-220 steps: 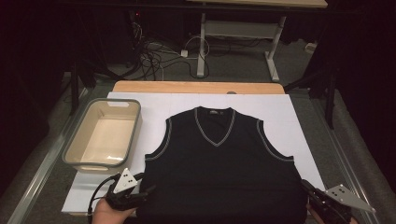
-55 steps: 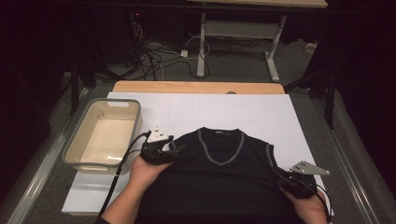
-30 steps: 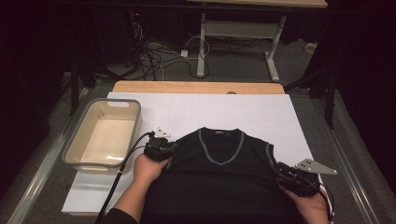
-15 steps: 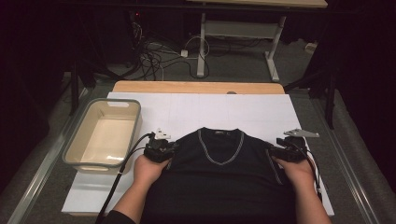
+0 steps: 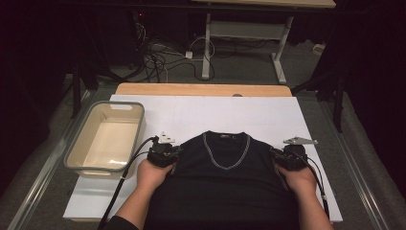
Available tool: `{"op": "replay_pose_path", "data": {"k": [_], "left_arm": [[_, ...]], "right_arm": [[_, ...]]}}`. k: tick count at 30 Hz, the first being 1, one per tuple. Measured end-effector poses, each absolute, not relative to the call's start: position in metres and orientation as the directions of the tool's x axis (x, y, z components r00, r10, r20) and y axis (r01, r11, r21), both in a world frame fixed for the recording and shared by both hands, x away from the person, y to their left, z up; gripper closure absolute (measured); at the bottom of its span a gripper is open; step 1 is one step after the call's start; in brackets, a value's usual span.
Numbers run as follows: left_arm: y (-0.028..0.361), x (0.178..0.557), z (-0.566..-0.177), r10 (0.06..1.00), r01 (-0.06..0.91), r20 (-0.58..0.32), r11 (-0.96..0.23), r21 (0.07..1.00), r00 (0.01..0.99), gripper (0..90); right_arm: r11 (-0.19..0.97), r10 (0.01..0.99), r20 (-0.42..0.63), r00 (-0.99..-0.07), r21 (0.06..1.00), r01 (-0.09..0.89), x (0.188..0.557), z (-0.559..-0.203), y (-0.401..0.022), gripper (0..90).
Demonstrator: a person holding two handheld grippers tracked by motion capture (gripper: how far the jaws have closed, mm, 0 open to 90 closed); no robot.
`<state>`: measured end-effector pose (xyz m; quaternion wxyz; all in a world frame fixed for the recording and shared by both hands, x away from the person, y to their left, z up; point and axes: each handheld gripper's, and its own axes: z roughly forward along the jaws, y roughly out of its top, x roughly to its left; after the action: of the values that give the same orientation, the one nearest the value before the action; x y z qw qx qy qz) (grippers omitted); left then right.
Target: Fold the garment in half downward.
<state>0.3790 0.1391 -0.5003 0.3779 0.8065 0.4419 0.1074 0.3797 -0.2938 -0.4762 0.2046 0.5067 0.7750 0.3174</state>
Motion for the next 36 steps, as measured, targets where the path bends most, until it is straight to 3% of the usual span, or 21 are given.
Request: {"op": "replay_pose_path", "data": {"k": [11,24,36], "left_arm": [[0.146,0.386,-0.464,0.818,0.569,-0.146,-0.246,0.785,0.556,75.1],[0.153,0.427,-0.403,0.865,0.514,-0.090,-0.206,0.832,0.493,75.1],[0.140,0.418,-0.430,0.851,0.537,-0.091,-0.240,0.808,0.518,74.9]], "right_arm": [[0.246,0.919,-0.026,-0.393,0.818,0.520,0.372,-0.439,-0.307,82.3],[0.260,0.927,-0.115,-0.358,0.885,0.387,0.411,-0.379,-0.306,85.0],[0.255,0.922,-0.071,-0.381,0.852,0.457,0.408,-0.420,-0.309,85.8]]}}
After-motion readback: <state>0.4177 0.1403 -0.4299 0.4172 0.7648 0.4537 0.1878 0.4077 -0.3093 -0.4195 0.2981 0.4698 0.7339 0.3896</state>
